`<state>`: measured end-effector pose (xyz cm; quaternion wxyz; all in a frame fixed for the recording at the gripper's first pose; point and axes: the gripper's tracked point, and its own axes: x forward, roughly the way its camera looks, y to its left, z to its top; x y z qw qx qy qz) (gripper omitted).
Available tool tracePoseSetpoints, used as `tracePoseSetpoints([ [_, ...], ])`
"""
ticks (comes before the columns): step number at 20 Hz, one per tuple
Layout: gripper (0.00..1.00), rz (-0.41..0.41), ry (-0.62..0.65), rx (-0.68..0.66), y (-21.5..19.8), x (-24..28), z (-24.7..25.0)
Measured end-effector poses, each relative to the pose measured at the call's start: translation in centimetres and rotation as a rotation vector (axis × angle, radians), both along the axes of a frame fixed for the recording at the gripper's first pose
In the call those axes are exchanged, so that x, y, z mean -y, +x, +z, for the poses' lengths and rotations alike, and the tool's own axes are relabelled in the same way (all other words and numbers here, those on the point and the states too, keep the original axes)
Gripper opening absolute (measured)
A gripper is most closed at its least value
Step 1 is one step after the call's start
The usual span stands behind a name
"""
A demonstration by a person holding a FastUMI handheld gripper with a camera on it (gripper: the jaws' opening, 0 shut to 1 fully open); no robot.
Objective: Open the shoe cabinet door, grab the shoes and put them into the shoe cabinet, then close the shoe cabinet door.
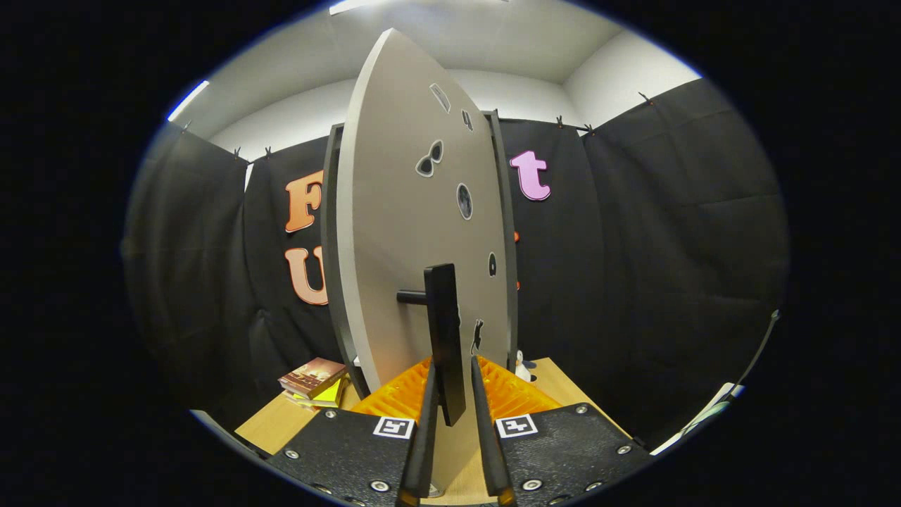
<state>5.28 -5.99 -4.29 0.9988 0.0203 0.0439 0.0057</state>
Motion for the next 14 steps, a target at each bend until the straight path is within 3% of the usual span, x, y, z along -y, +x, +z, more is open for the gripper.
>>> tracePoseSetpoints([
  [14, 0.28, -0.045, -0.008, 0.009, -1.1, 5.2, 0.5],
])
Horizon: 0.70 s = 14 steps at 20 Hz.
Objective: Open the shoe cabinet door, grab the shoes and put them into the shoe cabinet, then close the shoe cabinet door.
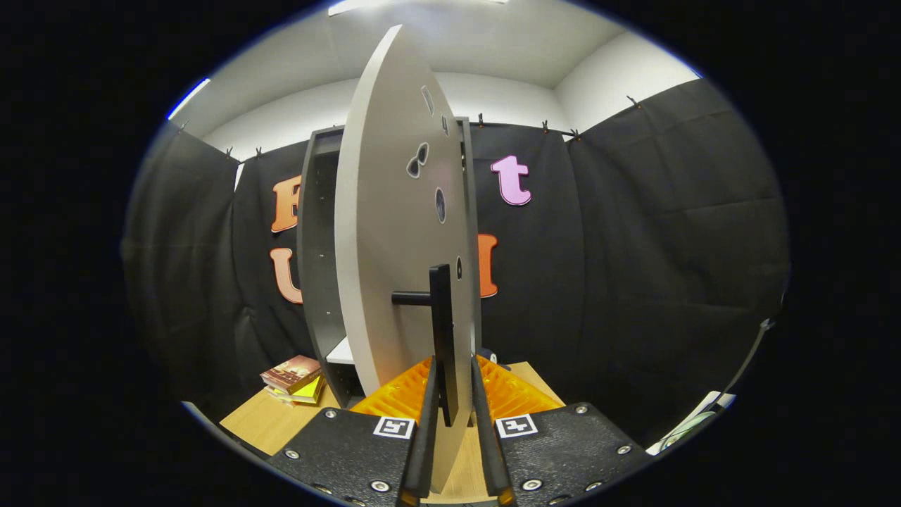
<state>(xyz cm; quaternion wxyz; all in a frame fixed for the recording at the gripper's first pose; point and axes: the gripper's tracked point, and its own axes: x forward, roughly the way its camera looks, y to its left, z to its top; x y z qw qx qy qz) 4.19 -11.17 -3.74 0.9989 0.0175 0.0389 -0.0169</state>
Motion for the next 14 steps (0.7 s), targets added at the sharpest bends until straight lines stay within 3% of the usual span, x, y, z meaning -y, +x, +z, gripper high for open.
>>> tracePoseSetpoints([
  [14, 0.22, -0.006, -0.001, 0.024, -0.2, 5.4, 0.1],
])
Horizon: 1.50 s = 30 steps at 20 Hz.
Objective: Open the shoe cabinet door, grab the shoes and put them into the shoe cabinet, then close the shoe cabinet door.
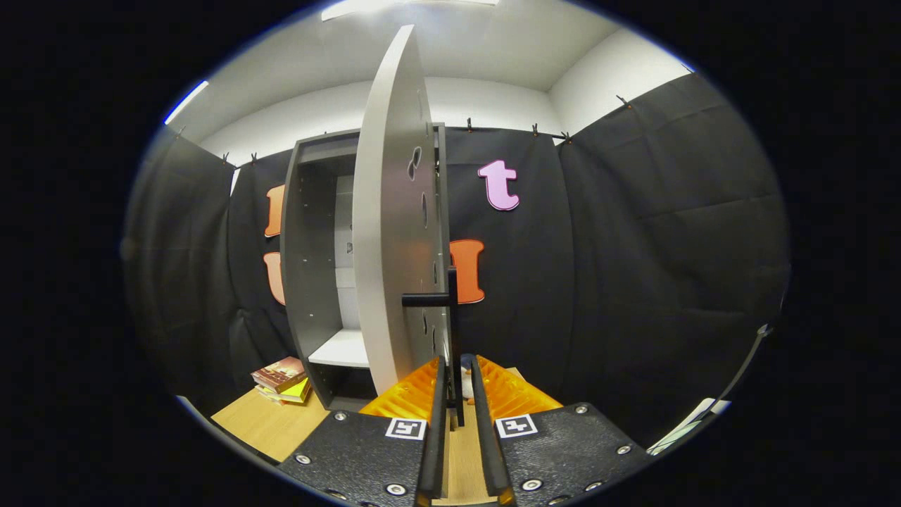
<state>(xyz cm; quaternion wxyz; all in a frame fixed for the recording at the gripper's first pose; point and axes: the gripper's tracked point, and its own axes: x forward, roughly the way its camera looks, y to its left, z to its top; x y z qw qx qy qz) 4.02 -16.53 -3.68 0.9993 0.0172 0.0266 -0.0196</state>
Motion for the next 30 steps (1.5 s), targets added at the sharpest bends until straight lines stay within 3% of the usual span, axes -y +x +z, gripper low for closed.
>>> tracePoseSetpoints([
  [18, 0.22, -0.004, -0.003, 0.012, 0.4, 3.7, 1.1],
  [30, 0.22, -0.08, -0.028, 0.056, -3.4, 3.4, 3.5],
])
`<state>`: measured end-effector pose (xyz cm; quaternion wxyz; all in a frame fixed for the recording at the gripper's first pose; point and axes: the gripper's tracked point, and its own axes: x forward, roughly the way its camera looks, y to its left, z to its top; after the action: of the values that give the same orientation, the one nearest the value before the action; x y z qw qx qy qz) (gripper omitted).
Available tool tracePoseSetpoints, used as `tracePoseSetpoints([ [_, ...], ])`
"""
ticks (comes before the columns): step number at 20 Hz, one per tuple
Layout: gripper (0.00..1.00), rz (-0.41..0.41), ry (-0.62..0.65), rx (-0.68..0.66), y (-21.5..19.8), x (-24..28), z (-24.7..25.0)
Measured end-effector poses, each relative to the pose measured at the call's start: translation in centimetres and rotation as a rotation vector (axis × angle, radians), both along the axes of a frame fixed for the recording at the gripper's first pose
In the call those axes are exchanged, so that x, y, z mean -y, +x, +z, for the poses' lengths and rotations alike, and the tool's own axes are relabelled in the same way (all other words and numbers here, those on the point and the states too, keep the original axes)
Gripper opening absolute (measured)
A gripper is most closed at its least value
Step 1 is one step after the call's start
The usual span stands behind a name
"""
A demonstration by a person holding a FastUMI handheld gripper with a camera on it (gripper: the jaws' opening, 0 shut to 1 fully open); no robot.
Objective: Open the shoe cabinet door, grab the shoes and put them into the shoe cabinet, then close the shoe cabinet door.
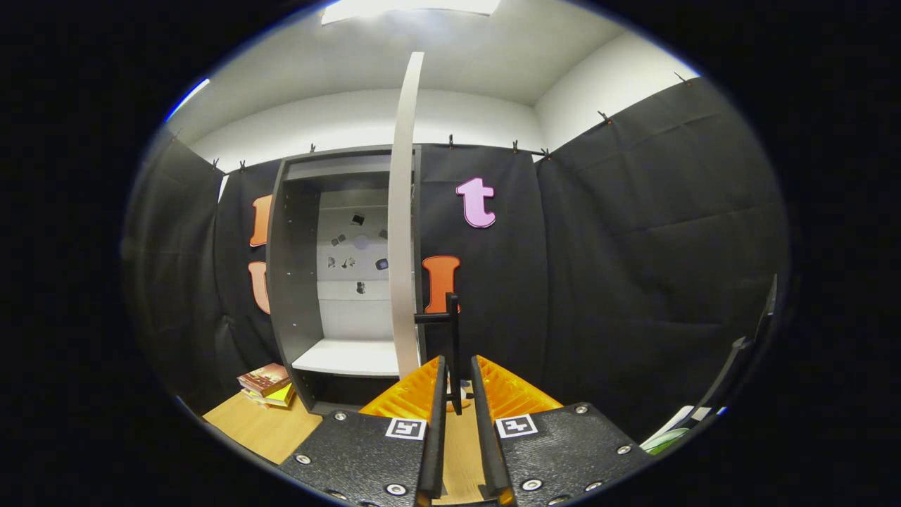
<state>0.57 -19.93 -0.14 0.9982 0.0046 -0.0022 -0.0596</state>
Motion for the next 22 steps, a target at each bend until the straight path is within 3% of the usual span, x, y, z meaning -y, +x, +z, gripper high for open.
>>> tracePoseSetpoints([
  [5, 0.22, -0.001, -0.023, 0.018, -2.2, -3.3, 1.7],
  [9, 0.29, 0.048, -0.03, 0.036, -2.4, -8.8, 2.4],
  [13, 0.52, 0.136, -0.033, 0.038, -1.5, -15.2, 2.4],
  [16, 0.8, 0.166, -0.011, 0.056, -0.8, -18.9, 2.6],
  [18, 0.88, 0.176, 0.002, 0.061, -0.3, -20.7, 2.7],
  [22, 0.91, 0.178, 0.002, 0.062, 0.4, -23.6, 2.6],
])
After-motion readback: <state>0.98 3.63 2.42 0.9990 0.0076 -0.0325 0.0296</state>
